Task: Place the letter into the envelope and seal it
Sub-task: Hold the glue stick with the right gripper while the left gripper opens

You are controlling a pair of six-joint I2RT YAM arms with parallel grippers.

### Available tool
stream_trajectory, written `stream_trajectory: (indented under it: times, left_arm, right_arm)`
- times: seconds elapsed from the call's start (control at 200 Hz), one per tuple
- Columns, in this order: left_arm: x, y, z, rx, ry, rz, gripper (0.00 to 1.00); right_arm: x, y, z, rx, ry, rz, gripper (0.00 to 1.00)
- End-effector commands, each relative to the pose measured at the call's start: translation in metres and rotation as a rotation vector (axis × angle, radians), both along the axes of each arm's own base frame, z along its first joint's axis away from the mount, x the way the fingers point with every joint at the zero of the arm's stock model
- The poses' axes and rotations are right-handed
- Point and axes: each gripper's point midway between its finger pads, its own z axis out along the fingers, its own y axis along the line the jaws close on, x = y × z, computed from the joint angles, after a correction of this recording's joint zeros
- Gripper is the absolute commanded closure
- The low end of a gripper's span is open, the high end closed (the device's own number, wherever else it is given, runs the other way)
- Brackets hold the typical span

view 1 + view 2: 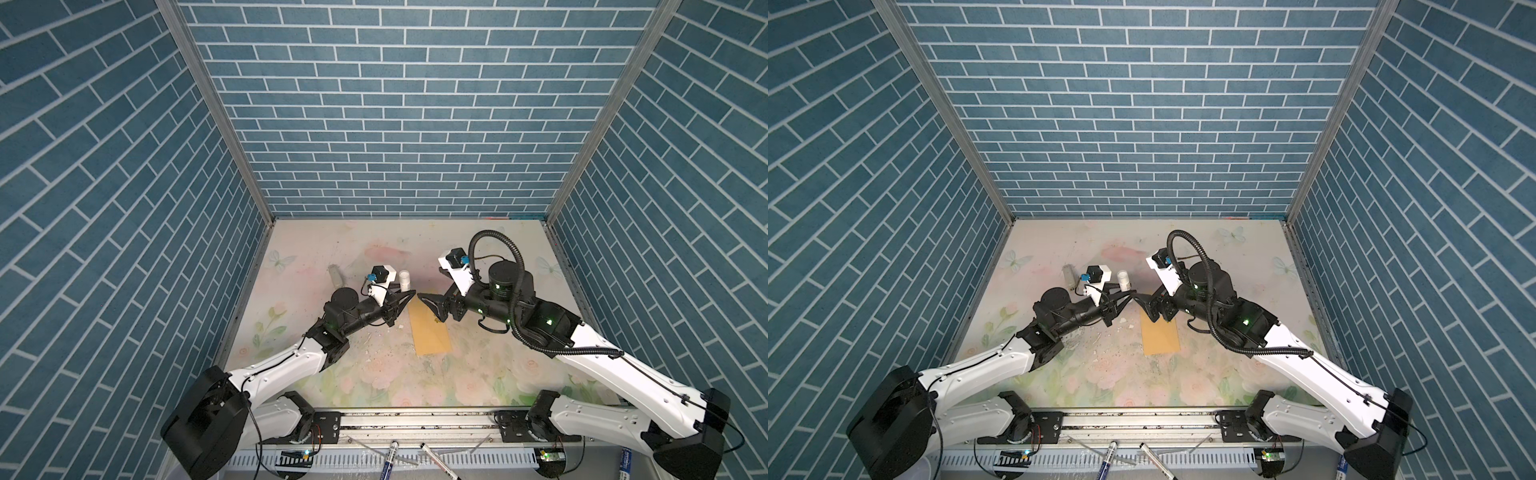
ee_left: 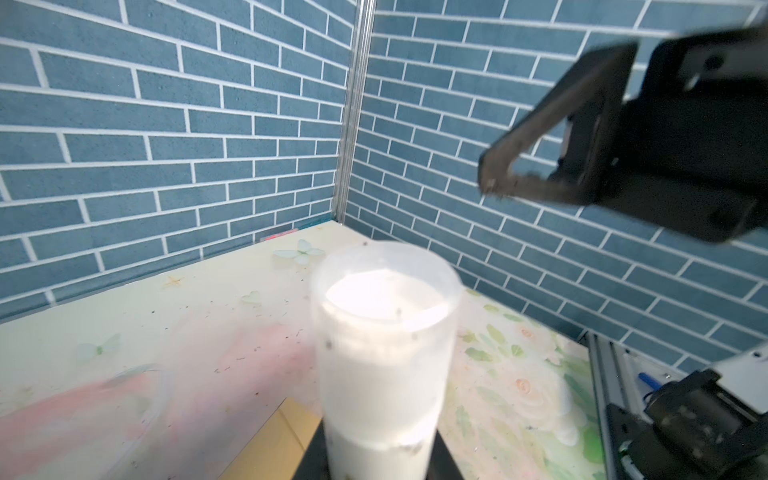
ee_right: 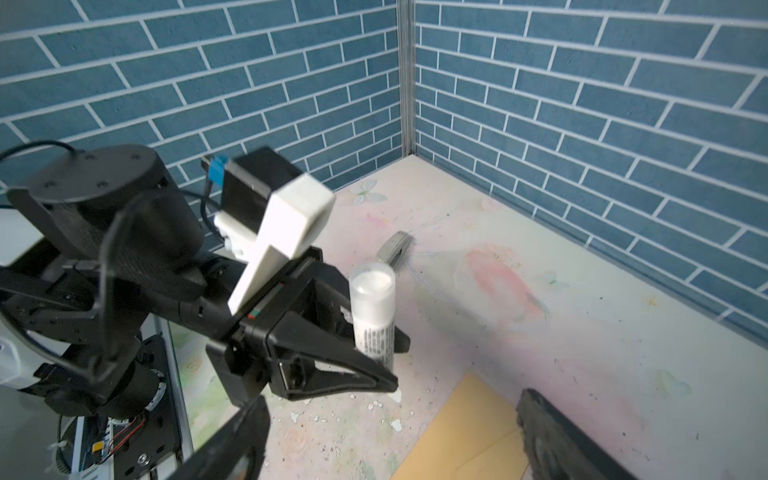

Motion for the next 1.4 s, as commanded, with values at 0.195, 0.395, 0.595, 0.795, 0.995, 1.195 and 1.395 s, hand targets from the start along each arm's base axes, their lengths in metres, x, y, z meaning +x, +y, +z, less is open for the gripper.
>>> stream_trajectory:
  times: [0.195, 0.395, 0.595, 0.795, 0.995, 1.195, 1.395]
  left_arm:
    - [-0.012, -0.018, 0.043, -0.229, 0.021, -0.161, 1.0]
    - [-0.013, -0.021, 0.04, -0.235, 0.035, -0.184, 1.0]
    - [-0.012, -0.021, 0.042, -0.233, 0.03, -0.178, 1.0]
    - [-0.012, -0.021, 0.042, -0.232, 0.031, -0.178, 1.0]
    - [-0.012, -0.021, 0.042, -0.23, 0.031, -0.178, 1.0]
    - [-0.01, -0.021, 0.04, -0.219, 0.042, -0.168, 1.0]
    - [-0.007, -0.02, 0.035, -0.204, 0.047, -0.147, 1.0]
  right_arm:
    - [-0.001, 0.013, -0.002, 0.118, 0.042, 0.048, 0.09]
    - [0.019, 0.015, 0.006, 0.147, 0.036, 0.02, 0.16]
    - [0.031, 0.027, 0.0, 0.142, 0.062, 0.041, 0.25]
    - [0.033, 0.037, -0.001, 0.151, 0.079, 0.077, 0.35]
    - [0.034, 0.043, -0.005, 0.139, 0.114, 0.104, 0.48]
    - [0.032, 0.047, -0.009, 0.147, 0.147, 0.132, 0.73]
    - [0.034, 0.047, -0.008, 0.157, 0.151, 0.119, 0.92]
